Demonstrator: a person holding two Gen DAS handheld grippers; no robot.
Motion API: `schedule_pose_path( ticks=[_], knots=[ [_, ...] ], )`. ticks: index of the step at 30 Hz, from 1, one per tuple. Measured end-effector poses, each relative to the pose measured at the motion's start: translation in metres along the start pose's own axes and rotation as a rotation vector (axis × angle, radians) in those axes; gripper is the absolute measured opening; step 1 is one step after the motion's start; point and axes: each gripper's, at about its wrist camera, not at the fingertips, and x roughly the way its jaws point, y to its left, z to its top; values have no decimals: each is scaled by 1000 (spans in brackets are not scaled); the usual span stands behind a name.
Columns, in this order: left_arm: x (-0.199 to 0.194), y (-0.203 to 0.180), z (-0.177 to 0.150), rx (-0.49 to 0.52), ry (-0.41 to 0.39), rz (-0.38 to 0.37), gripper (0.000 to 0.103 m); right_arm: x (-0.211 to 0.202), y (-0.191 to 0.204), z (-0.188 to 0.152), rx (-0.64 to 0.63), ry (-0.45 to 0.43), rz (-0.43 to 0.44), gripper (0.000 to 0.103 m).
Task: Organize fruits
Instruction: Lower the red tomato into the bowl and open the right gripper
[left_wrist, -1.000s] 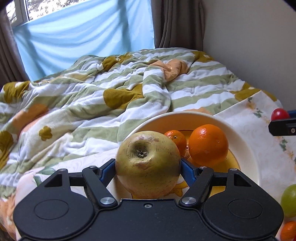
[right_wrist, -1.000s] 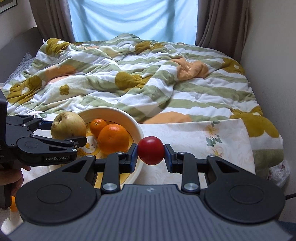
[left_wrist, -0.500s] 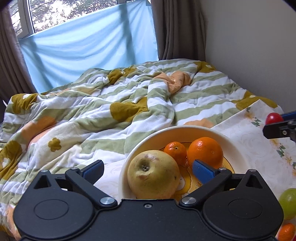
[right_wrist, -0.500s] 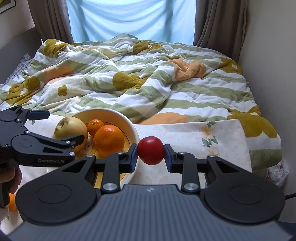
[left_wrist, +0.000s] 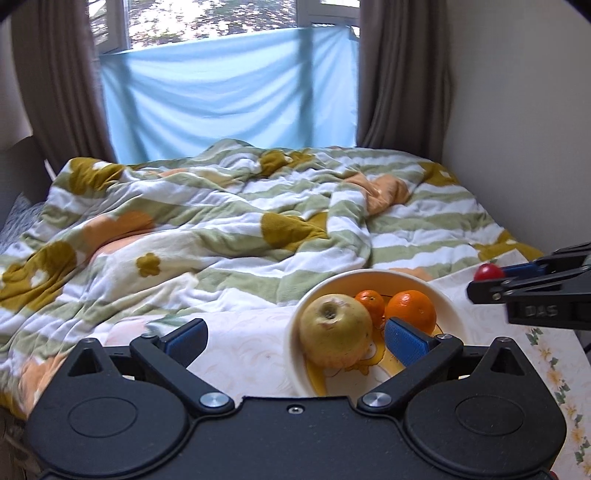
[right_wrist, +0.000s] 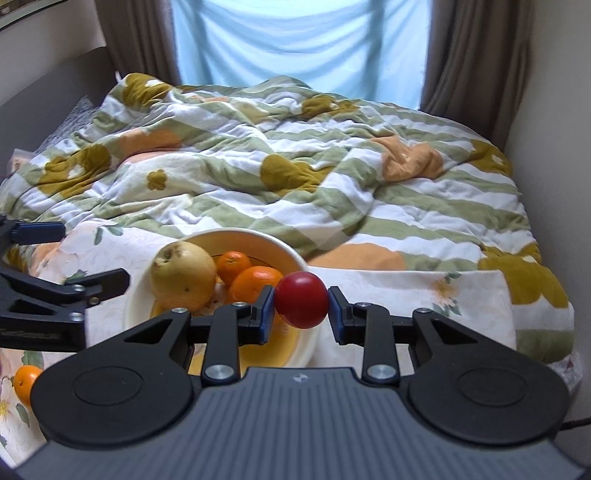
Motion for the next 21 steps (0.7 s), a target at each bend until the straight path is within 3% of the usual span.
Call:
schedule_pose_path(
  ticks=[11, 21],
  knots=[
    [-20, 21, -32, -102, 47, 33, 103, 37, 41, -6, -87, 11, 109, 46],
    [-23, 30, -47, -143, 66, 29, 103, 66, 65, -26, -150, 52, 129, 46]
  ],
)
